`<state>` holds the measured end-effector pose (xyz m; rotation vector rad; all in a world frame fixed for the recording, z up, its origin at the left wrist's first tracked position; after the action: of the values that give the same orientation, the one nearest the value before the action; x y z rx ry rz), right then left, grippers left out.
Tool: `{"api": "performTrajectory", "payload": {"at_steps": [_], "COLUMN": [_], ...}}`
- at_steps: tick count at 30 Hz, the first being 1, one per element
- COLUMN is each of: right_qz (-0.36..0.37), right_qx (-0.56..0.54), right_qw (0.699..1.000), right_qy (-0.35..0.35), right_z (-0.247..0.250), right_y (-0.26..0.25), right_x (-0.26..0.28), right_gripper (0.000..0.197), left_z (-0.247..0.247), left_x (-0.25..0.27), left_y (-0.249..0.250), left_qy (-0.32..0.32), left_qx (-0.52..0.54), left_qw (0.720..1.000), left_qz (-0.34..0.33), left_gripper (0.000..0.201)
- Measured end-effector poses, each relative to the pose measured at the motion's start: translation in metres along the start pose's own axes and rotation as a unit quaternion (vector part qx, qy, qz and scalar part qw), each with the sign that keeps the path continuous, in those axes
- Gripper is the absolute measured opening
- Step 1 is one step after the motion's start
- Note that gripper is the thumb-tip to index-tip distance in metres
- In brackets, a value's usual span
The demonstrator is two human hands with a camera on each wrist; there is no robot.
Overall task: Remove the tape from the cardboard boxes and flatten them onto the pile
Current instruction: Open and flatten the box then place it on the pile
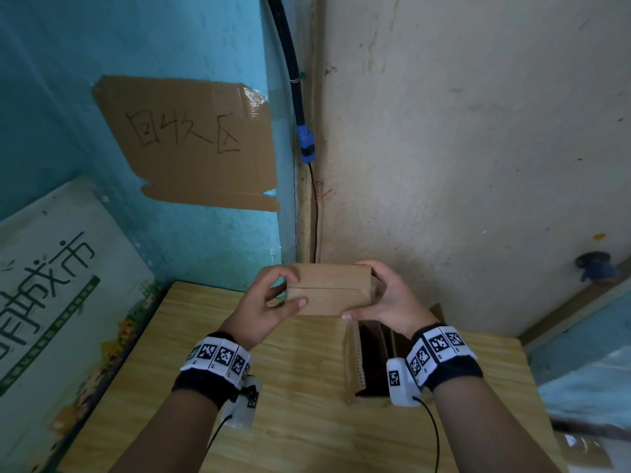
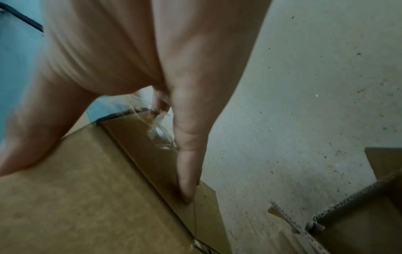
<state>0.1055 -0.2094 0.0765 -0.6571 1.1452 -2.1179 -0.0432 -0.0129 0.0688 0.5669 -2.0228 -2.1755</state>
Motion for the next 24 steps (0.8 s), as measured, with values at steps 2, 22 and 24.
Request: {"api": "performTrajectory", "payload": {"at_steps": [2,22,24], "right_qz": [0.002,-0.006,-0.006], "right_qx": [0.011,0.05,0.057], "right_qw": [1.0,0.999,0.998], "right_qy": [-0.004,-0.017,-0.017], "right_z": [0.001,0.002,0.002], "right_y": [0.001,0.013,0.013], "right_x": [0.0,0.01,0.011], "right_gripper": [0.087,0.088,0.089], "left_z": [0.0,-0.003,-0.004], "left_x": [-0.001,0.002,0.002], "left_y": [0.004,-0.026,-0.026], "left_qy": [-0.011,-0.026,-0.024], "left_qx": [-0.037,-0.006,-0.008], "left_qw": [0.999,0.999,0.999], "left_qz": [-0.022,0.043,0.038], "left_gripper": [0.021,0.008,0.009]}}
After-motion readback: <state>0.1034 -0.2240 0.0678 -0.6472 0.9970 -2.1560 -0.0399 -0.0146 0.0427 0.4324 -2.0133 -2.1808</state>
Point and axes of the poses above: each hand's wrist, its own x-axis away from the middle knuckle, its own z-axis out of the back of the hand, y = z × x, the point moved 5 cm from there along -x, towards the middle knuckle, and after that the axes turned 11 degrees about x, right-handed, at the moved point
